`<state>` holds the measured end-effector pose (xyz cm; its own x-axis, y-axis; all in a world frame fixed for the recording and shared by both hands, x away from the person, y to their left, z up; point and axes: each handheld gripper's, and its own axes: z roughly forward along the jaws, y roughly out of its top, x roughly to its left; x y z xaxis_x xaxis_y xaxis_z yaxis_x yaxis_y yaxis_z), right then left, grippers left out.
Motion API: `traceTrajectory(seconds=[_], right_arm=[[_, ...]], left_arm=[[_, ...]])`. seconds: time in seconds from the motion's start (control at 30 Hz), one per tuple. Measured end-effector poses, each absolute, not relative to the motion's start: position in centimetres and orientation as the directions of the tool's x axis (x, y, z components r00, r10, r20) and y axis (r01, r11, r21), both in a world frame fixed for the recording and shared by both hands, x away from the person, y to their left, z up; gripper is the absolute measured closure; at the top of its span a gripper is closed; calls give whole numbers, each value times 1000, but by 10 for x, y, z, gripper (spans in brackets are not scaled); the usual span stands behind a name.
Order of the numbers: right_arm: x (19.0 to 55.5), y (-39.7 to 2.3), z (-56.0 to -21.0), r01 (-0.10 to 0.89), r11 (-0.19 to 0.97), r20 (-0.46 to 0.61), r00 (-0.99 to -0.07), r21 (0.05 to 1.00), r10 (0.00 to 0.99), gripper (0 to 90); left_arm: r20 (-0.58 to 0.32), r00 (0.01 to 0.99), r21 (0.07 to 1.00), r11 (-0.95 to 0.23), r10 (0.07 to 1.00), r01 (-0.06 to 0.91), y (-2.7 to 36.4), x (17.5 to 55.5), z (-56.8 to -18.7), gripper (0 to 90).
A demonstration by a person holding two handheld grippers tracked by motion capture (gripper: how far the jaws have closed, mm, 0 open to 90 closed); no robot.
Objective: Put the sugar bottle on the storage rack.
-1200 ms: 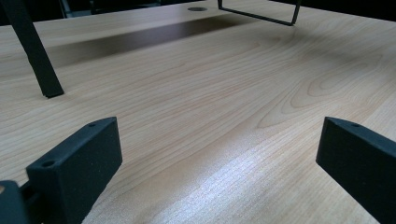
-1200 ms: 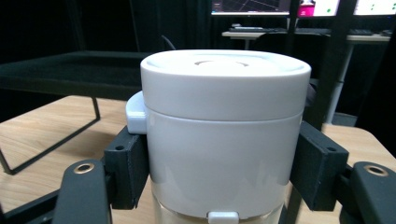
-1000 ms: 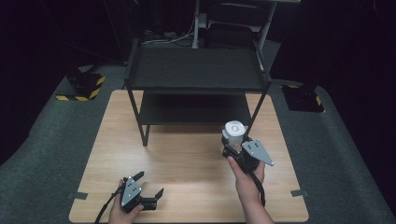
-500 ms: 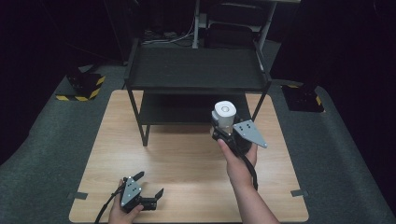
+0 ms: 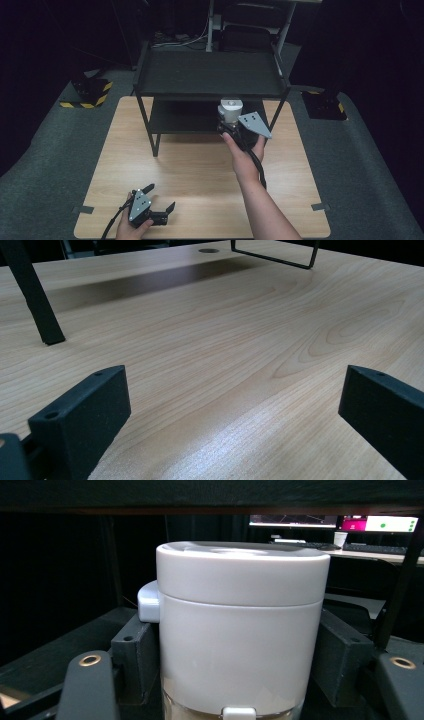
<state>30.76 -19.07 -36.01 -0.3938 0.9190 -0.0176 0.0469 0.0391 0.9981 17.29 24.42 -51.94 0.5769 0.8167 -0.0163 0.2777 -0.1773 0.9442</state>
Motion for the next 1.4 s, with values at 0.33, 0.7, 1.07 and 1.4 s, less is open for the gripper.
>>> traceTrajectory(seconds=[0.33,0.7,1.07,1.4], right_arm=[[338,-177,-367,42,46,-27,-367,998,930,311],[365,-163,-387,6,22,-18,-340,1000,940,311],[370,-158,-395,-17,31,-34,-328,999,944,309],[372,-162,-394,-9,39,-40,-347,999,937,276]], left_arm=[[-22,580,944,-173,814,280,245,173,-520,4],[-27,584,944,-172,811,281,246,174,-519,4],[-25,584,945,-171,811,278,246,174,-520,4],[-26,585,945,-171,811,280,247,174,-520,4]])
